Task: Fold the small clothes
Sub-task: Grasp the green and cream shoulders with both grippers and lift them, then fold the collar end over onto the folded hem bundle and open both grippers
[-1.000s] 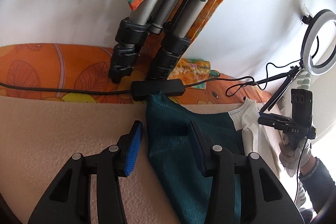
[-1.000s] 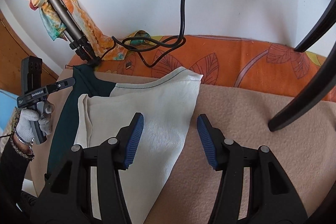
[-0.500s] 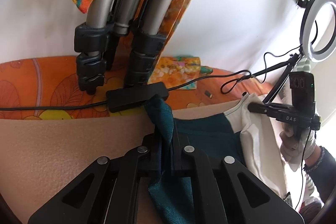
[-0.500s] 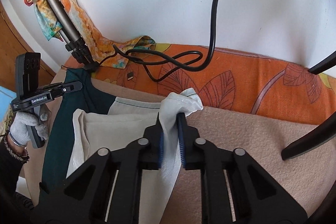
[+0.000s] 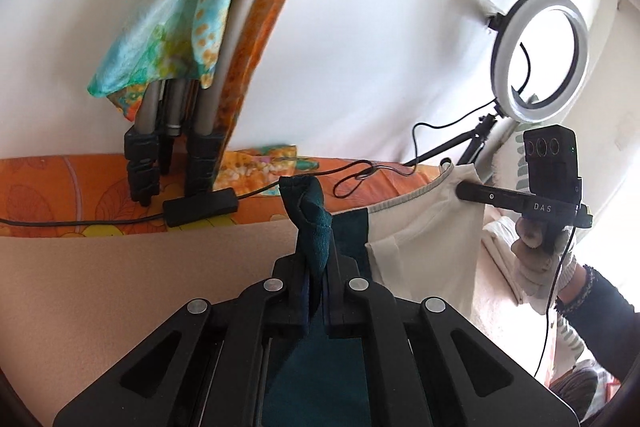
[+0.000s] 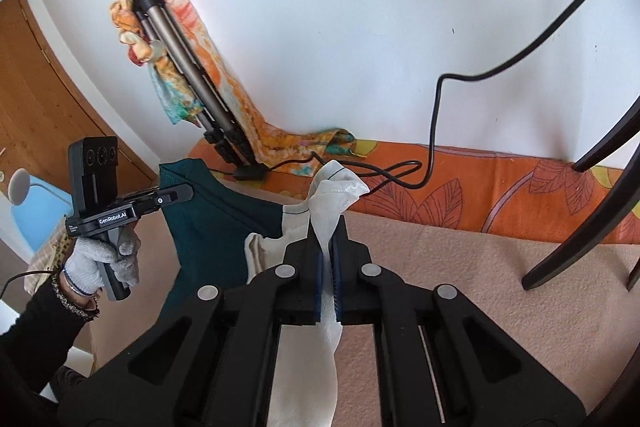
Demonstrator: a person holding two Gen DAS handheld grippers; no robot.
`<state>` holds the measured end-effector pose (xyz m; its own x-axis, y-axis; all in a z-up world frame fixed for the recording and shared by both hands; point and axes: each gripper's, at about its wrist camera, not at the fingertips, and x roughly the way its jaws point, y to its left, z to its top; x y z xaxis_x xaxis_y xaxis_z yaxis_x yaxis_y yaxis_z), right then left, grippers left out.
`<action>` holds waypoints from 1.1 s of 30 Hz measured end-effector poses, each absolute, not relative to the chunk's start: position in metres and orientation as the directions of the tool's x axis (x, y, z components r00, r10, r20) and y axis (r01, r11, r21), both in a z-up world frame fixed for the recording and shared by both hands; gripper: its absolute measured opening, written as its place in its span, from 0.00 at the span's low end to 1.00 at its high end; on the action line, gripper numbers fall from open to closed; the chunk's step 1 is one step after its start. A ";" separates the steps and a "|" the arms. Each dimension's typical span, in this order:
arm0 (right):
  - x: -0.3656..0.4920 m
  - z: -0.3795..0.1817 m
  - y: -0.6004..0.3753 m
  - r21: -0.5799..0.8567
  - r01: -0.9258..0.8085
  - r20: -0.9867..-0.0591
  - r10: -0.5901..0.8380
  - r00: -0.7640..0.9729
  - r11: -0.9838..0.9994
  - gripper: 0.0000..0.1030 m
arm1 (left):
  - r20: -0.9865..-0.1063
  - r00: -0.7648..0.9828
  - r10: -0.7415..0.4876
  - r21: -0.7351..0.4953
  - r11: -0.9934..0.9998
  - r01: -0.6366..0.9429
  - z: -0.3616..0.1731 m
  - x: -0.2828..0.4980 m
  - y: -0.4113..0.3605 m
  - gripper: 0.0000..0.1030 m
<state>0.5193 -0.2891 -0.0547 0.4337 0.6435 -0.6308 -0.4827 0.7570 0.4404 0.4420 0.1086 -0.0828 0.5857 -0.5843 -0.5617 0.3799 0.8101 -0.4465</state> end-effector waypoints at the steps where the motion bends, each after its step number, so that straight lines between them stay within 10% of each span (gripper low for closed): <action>1: 0.513 -0.049 -0.290 0.436 -0.492 -0.629 0.647 0.432 0.753 0.05 | -0.563 0.586 -0.583 -0.440 0.811 0.385 -0.080 0.435 0.108 0.02; 33: 0.211 -0.069 -0.303 0.330 -0.599 -0.698 0.616 0.365 0.729 0.05 | -0.715 0.435 -0.547 -0.293 0.800 0.524 -0.112 0.183 0.071 0.02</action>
<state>0.2113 -0.3034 -0.0688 0.3650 0.6156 -0.6984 -0.5993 0.7294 0.3298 0.1834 0.0712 -0.1116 0.4353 -0.5469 -0.7152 0.5241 0.7998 -0.2926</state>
